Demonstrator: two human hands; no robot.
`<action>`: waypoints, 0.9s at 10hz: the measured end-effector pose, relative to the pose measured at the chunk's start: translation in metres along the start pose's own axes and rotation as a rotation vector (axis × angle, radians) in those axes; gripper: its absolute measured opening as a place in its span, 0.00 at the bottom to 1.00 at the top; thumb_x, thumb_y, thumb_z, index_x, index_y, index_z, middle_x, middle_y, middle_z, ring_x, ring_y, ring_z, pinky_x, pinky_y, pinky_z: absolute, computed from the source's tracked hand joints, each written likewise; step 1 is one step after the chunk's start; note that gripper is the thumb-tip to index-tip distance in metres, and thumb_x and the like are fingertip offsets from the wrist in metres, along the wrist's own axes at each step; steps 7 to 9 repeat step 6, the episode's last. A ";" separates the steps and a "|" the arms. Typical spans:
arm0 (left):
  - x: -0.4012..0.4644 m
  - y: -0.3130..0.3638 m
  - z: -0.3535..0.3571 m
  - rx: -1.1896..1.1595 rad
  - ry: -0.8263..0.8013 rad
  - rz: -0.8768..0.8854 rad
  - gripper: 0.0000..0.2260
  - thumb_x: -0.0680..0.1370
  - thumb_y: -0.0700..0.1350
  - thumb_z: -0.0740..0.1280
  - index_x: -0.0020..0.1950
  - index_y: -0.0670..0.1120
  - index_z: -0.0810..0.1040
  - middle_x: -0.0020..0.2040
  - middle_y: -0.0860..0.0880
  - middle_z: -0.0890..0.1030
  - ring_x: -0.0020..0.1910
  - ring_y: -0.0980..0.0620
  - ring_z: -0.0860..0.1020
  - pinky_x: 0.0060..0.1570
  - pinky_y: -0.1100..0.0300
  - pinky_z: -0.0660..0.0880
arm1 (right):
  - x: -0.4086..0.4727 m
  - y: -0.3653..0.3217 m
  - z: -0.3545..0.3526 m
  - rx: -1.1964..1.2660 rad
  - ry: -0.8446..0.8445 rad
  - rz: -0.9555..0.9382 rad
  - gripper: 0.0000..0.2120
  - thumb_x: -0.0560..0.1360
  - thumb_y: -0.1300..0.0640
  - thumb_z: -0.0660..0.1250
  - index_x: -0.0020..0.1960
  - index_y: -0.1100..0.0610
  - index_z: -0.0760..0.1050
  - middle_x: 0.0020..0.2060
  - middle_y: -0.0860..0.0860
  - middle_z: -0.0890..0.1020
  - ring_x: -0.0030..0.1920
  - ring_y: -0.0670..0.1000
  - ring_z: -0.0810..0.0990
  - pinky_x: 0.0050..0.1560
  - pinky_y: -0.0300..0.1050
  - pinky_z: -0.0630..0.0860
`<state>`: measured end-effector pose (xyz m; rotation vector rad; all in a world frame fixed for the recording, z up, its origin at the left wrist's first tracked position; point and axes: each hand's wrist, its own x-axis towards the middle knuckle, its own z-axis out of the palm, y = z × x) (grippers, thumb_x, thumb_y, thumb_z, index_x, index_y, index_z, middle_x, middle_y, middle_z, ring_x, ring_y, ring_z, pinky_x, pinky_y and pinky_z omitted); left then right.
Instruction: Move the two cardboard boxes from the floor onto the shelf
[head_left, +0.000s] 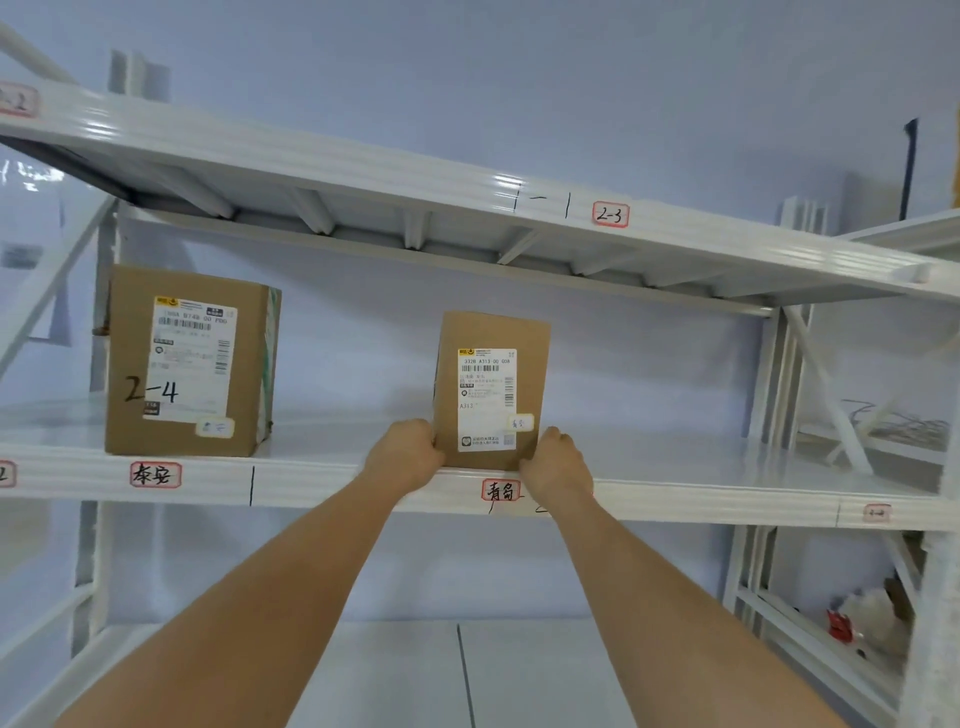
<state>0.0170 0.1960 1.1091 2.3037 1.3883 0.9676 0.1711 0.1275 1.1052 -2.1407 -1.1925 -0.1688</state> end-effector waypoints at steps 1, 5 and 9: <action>-0.008 -0.003 -0.016 0.222 -0.017 0.031 0.12 0.77 0.45 0.62 0.57 0.43 0.78 0.57 0.44 0.80 0.56 0.43 0.79 0.49 0.56 0.73 | -0.006 -0.005 -0.009 -0.033 -0.002 -0.006 0.15 0.76 0.60 0.57 0.60 0.62 0.72 0.59 0.58 0.77 0.59 0.59 0.77 0.52 0.49 0.75; -0.049 -0.030 -0.079 0.764 -0.015 0.136 0.13 0.79 0.43 0.58 0.60 0.42 0.76 0.49 0.45 0.77 0.46 0.44 0.77 0.41 0.58 0.68 | -0.048 -0.052 -0.031 -0.395 -0.053 -0.353 0.14 0.77 0.59 0.57 0.60 0.60 0.73 0.57 0.56 0.79 0.55 0.57 0.78 0.45 0.46 0.70; -0.054 -0.036 -0.086 0.744 -0.021 0.100 0.13 0.79 0.44 0.58 0.61 0.42 0.76 0.56 0.44 0.79 0.53 0.43 0.80 0.41 0.57 0.68 | -0.053 -0.060 -0.028 -0.389 -0.077 -0.367 0.14 0.77 0.57 0.57 0.61 0.59 0.73 0.58 0.55 0.79 0.57 0.57 0.78 0.49 0.48 0.72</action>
